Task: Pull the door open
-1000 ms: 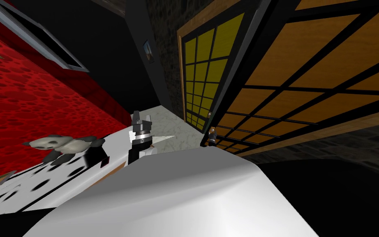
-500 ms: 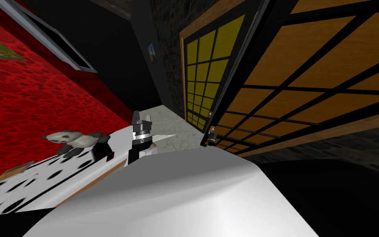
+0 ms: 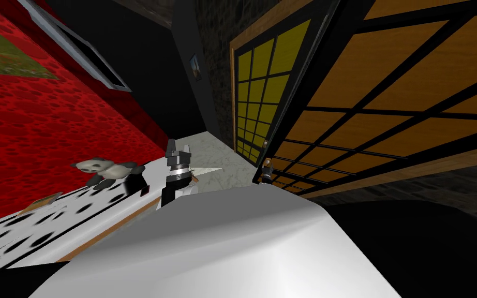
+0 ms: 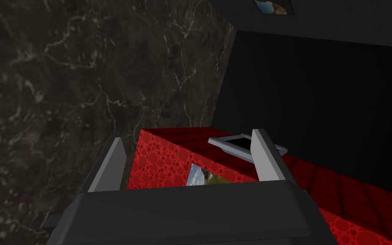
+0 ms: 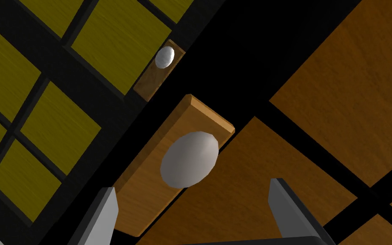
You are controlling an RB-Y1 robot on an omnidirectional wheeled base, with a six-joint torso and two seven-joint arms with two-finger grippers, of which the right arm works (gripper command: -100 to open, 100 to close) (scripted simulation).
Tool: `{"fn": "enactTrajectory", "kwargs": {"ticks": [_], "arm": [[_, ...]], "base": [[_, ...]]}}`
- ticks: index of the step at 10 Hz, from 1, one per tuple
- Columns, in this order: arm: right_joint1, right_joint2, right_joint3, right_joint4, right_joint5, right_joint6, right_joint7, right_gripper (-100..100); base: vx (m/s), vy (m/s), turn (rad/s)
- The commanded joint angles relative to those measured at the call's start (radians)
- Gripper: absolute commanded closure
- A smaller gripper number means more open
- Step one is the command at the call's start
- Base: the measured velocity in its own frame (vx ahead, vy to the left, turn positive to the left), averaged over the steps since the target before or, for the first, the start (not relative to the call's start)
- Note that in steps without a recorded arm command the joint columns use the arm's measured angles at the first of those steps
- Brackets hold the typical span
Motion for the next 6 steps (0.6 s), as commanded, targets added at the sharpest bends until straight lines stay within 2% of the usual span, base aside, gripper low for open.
{"fn": "enactTrajectory", "kwargs": {"ticks": [1,4,5,6], "arm": [[-0.002,-0.001,0.009,-0.001,-0.019,-0.001,-0.050,-100],[-0.005,-0.003,0.025,-0.003,-0.053,-0.001,-0.127,-100],[-0.005,-0.003,0.025,-0.003,-0.053,-0.001,-0.132,-100],[-0.007,-0.004,0.033,-0.005,-0.070,-0.002,-0.173,-100]], "base": [[-0.050,-0.009,0.069],[-0.060,-0.014,0.074],[-0.042,-0.008,0.040],[-0.048,-0.019,0.060]]}}
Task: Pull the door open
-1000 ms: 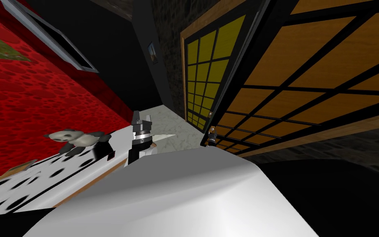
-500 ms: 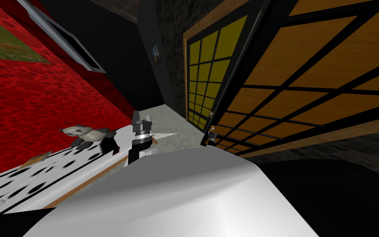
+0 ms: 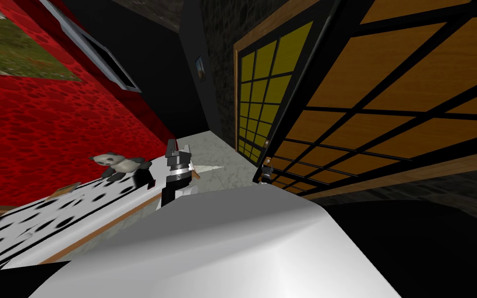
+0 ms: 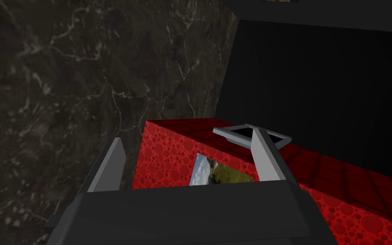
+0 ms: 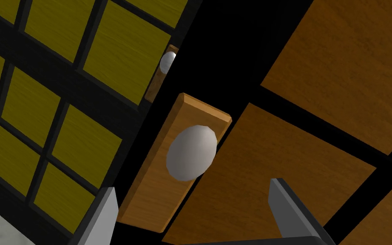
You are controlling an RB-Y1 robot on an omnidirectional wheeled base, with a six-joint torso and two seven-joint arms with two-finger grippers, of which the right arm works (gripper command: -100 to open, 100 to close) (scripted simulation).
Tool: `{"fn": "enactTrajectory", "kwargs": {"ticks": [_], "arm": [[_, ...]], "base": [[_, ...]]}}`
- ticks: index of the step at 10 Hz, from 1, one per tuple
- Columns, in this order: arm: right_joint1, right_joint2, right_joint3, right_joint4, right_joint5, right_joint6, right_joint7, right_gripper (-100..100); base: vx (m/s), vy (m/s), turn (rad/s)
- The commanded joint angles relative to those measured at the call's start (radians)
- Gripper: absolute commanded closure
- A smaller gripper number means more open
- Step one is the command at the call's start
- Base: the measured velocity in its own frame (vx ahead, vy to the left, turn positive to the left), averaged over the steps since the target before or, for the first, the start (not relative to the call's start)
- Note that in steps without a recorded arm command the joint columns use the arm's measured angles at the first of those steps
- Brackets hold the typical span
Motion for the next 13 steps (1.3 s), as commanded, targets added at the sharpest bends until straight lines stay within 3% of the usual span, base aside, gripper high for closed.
{"fn": "enactTrajectory", "kwargs": {"ticks": [1,13], "arm": [[-0.003,-0.001,0.012,-0.002,-0.025,-0.001,-0.050,-100],[-0.013,-0.003,0.066,-0.010,-0.140,-0.003,-0.356,-100]], "base": [[-0.068,-0.026,0.138],[-0.068,-0.011,0.063]]}}
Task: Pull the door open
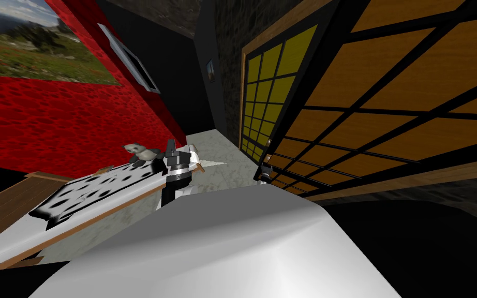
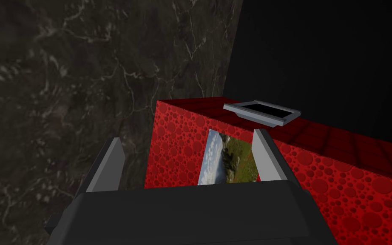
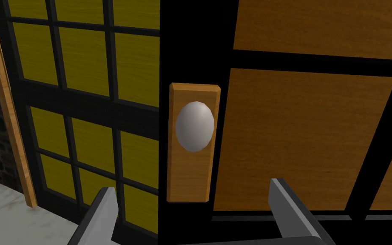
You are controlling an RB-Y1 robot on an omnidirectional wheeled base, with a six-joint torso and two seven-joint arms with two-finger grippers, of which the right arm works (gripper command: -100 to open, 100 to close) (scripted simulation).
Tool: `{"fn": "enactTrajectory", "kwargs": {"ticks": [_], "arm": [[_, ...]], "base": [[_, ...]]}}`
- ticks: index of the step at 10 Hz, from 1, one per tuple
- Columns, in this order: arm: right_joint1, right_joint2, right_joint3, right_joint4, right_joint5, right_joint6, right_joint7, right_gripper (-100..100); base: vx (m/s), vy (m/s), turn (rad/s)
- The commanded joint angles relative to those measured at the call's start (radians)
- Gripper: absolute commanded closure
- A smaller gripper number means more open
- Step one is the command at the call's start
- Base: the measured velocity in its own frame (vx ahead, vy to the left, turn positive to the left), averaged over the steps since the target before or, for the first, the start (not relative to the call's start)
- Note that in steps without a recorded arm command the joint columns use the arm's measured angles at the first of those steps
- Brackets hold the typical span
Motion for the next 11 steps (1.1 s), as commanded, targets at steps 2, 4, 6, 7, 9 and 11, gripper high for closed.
{"fn": "enactTrajectory", "kwargs": {"ticks": [2,4,6,7,9,11], "arm": [[-0.003,0.000,0.011,-0.001,-0.024,0.000,-0.056,-100],[0.013,-0.025,0.011,0.001,-0.015,-0.001,-0.077,-100],[0.036,-0.060,0.014,0.003,-0.009,0.000,-0.123,-100],[0.049,-0.080,0.015,0.004,-0.006,0.000,-0.150,-100],[0.068,-0.111,0.018,0.006,-0.001,0.000,-0.190,-100],[0.091,-0.148,0.020,0.008,0.004,0.000,-0.237,-100]], "base": [[-0.094,0.001,0.051],[0.029,0.004,0.008],[0.184,0.003,0.009],[0.197,0.007,0.010],[0.238,-0.013,0.005],[0.167,-0.009,0.007]]}}
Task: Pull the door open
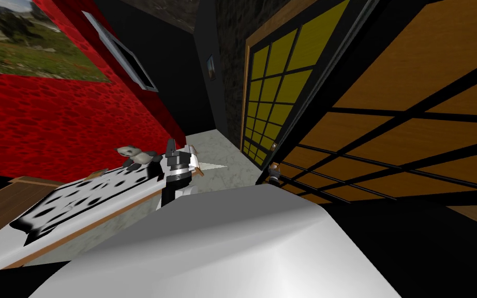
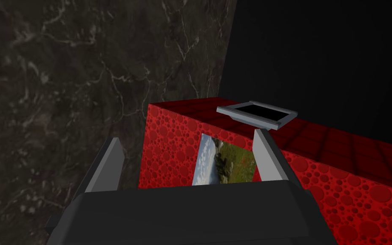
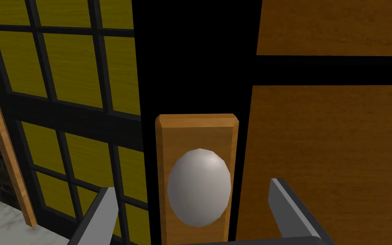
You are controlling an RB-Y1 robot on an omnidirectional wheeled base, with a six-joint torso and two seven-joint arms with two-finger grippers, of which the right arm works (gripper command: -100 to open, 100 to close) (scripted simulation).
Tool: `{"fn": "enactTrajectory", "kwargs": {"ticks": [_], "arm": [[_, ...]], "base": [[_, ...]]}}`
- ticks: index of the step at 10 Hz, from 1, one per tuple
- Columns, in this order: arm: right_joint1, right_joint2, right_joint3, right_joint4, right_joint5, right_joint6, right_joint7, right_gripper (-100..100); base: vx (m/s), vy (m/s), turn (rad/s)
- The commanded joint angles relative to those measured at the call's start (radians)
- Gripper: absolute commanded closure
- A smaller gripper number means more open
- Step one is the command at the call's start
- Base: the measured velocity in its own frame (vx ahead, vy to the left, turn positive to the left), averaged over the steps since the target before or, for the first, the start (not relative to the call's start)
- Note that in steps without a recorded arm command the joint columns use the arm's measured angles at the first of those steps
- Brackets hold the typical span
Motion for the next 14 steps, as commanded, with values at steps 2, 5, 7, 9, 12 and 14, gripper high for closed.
{"fn": "enactTrajectory", "kwargs": {"ticks": [2,5,7,9,12,14], "arm": [[0.027,-0.036,0.003,-0.002,0.006,0.003,-0.049,-100],[0.019,-0.025,0.003,0.002,0.005,-0.001,-0.036,100],[0.019,-0.025,0.003,0.002,0.005,-0.001,-0.036,100],[0.019,-0.025,0.003,0.002,0.005,-0.001,-0.036,100],[0.022,-0.033,0.037,-0.013,0.024,0.007,-0.060,100],[0.025,-0.037,0.060,-0.023,0.036,0.012,-0.076,100]], "base": [[0.165,-0.022,0.004],[0.008,-0.003,-0.003],[-0.012,0.000,0.008],[0.000,0.000,0.000],[-0.181,0.003,0.060],[-0.210,0.009,0.055]]}}
